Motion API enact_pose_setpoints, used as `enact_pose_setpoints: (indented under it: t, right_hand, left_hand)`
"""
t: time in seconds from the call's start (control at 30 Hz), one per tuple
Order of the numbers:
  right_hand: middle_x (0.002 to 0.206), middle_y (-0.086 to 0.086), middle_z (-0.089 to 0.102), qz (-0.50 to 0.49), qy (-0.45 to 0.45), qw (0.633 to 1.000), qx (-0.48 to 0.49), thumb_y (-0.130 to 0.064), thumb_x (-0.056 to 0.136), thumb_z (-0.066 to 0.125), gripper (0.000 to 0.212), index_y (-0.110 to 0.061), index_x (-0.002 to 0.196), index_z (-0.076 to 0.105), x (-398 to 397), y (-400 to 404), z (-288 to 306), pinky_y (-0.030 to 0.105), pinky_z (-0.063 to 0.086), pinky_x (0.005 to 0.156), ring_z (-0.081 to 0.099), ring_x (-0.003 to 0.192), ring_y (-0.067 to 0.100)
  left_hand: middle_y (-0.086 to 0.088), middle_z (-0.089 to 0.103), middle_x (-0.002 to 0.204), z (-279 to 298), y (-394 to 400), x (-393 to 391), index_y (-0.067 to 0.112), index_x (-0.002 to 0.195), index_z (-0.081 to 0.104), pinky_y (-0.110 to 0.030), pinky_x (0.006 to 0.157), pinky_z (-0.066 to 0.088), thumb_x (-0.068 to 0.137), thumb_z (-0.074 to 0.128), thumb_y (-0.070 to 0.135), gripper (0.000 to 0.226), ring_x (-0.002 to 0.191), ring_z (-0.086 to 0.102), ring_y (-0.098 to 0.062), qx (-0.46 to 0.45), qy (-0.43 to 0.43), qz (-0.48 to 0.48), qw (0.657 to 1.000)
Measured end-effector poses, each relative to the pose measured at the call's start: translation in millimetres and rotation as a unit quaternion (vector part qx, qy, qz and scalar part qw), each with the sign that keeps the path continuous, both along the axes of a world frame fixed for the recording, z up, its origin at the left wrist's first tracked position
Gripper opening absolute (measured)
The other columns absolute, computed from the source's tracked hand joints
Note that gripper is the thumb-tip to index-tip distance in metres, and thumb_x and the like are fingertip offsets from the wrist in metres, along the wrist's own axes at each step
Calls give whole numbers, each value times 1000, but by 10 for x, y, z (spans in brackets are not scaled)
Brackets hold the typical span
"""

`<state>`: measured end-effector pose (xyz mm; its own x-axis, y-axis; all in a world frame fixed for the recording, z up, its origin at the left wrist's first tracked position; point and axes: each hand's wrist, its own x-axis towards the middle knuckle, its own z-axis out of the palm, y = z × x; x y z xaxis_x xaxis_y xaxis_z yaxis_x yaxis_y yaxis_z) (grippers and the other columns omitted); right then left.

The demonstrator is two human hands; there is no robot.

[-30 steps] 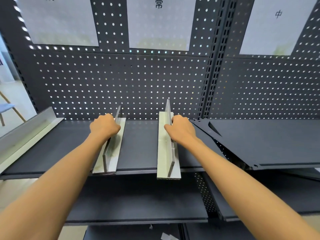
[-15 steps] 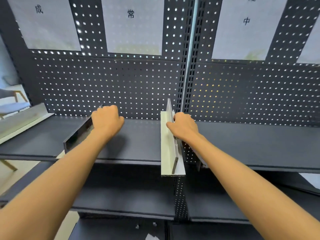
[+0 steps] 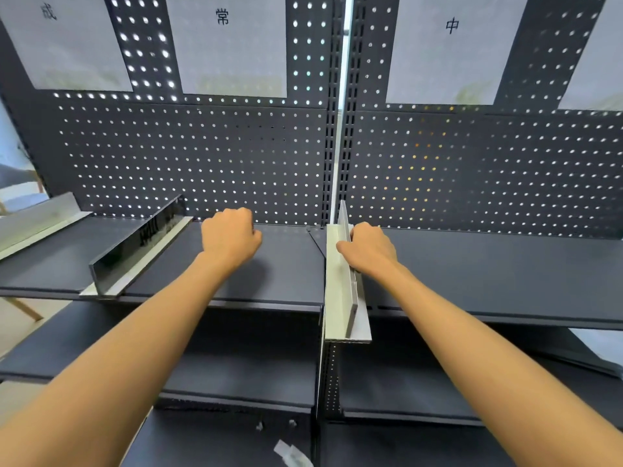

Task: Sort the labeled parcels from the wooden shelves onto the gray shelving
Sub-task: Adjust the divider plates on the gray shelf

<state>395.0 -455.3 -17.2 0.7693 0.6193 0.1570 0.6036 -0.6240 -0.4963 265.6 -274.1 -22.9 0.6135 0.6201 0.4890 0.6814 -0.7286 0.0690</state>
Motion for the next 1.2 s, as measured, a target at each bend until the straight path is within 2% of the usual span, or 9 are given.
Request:
enact_pose_setpoints:
  t: [0.1, 0.2, 0.4, 0.6, 0.8, 1.0, 1.1, 1.2]
  right_hand:
    - [60, 0, 32, -6, 6, 1000, -5, -13, 86, 51, 36, -16, 61, 25, 66, 46, -24, 26, 22, 47, 30, 54, 19]
    - [61, 0, 31, -13, 12, 1000, -11, -13, 86, 51, 36, -16, 61, 25, 132, 104, -33, 26, 21, 47, 27, 52, 17]
    - [62, 0, 31, -24, 14, 999, -17, -13, 87, 51, 37, -17, 62, 24, 238, 241, -77, 26, 22, 47, 38, 73, 27]
    - [68, 4, 42, -38, 17, 999, -26, -15, 85, 52, 33, -15, 63, 29, 365, 399, -90, 26, 25, 48, 45, 75, 29]
    - [65, 3, 39, -38, 21, 999, -32, -13, 83, 52, 32, -14, 62, 29, 451, 510, -74, 26, 23, 47, 41, 71, 27]
    - [64, 2, 39, -37, 19, 998, -43, -13, 83, 53, 31, -14, 62, 30, 457, 528, -55, 25, 24, 48, 42, 71, 28]
    - [67, 4, 44, -38, 24, 998, -51, -16, 84, 53, 30, -13, 63, 32, 473, 494, -42, 25, 29, 51, 45, 72, 29]
    - [77, 8, 54, -40, 14, 998, -35, -23, 84, 54, 30, -14, 63, 35, 476, 447, -10, 28, 36, 62, 50, 78, 30]
  left_hand:
    - [-13, 68, 88, -12, 12, 64, 7, 96, 65, -32, 69, 43, 86, 53, 18, 20, 83, 62, -33, -10, 3, -9, 1000]
    - [-12, 68, 90, -21, 47, 153, 8, 98, 65, -29, 66, 39, 86, 52, 19, 21, 84, 61, -33, -14, 17, -10, 1000]
    - [-13, 67, 91, -63, 189, 279, 8, 99, 66, -29, 66, 35, 85, 52, 17, 21, 86, 62, -33, -22, 28, -9, 999]
    - [-14, 66, 94, -95, 353, 382, 8, 99, 65, -30, 68, 35, 86, 52, 18, 21, 90, 60, -34, -28, 26, -12, 999]
    - [-12, 63, 88, -95, 478, 422, 8, 98, 66, -29, 66, 33, 85, 53, 18, 21, 84, 58, -33, -30, 28, -1, 999]
    - [-13, 66, 94, -119, 532, 423, 9, 99, 66, -30, 67, 34, 86, 53, 18, 20, 88, 60, -34, -38, 28, 8, 999]
    - [-14, 66, 95, -113, 511, 402, 9, 99, 65, -30, 67, 36, 86, 53, 18, 20, 90, 60, -35, -44, 32, 8, 999]
    - [-13, 67, 93, -83, 473, 344, 9, 97, 64, -30, 67, 37, 86, 52, 18, 19, 87, 60, -34, -41, 27, 10, 999]
